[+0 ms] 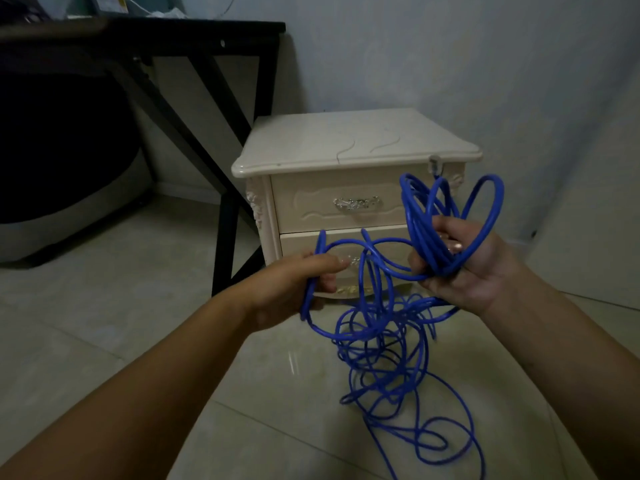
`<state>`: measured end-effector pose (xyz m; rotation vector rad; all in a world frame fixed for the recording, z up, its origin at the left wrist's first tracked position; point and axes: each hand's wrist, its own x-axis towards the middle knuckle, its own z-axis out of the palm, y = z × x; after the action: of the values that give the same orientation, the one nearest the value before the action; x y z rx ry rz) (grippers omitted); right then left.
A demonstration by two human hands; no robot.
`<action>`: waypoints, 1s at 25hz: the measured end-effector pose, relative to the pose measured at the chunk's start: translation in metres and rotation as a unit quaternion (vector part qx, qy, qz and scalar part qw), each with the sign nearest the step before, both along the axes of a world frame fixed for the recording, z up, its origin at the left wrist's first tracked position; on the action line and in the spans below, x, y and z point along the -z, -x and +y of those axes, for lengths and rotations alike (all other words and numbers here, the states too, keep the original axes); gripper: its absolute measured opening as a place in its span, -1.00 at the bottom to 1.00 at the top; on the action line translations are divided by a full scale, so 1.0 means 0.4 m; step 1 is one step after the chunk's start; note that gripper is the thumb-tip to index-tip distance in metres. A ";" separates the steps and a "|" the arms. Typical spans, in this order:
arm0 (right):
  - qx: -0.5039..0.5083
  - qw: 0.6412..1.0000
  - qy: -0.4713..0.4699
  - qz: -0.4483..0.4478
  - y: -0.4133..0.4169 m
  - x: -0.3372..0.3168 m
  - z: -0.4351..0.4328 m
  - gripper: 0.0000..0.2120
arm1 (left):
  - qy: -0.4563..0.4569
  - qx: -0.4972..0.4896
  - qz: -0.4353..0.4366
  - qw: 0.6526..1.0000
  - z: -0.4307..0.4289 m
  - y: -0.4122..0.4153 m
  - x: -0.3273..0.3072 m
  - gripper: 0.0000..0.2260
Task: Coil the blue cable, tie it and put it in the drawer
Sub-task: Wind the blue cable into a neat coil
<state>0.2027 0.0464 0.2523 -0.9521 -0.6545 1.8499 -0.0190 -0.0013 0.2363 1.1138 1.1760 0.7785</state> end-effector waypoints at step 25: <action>0.025 0.990 -0.070 0.122 -0.065 -0.030 0.016 -0.84 | 0.092 -0.087 -0.118 0.985 0.026 -0.052 0.022 -0.74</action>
<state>0.2286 0.0527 0.2642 -0.6325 -0.5955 1.8141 0.0020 0.0090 0.2276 0.7515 1.1272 0.8913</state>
